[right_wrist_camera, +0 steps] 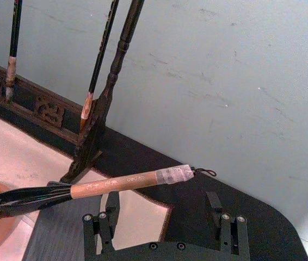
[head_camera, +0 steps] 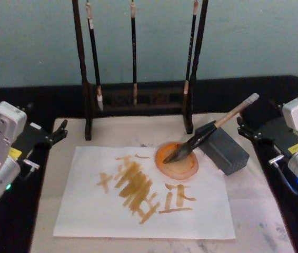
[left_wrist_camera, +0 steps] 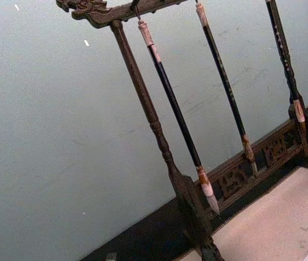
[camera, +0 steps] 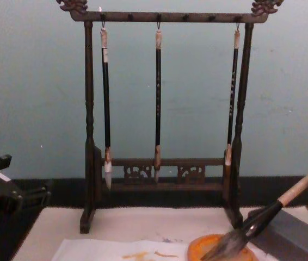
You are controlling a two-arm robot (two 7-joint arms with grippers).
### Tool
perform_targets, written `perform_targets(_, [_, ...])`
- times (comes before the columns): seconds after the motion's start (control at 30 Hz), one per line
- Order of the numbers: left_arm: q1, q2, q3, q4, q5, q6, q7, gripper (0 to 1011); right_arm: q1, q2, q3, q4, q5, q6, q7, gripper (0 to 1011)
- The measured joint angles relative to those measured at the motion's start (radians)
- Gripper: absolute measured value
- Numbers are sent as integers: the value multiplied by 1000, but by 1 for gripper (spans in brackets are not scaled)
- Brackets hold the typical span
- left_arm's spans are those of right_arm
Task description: Pick up the brush from the inkstone, write on the paper, then place the brush back to its original position.
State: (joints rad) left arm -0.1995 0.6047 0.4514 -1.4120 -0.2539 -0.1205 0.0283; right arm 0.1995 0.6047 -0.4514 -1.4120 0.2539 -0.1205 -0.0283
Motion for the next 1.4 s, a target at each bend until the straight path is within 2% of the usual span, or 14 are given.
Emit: perform_targets(1.4, [0, 0, 0, 0, 0, 0, 0, 1010, 0, 0, 0, 0, 0, 0, 0, 1000])
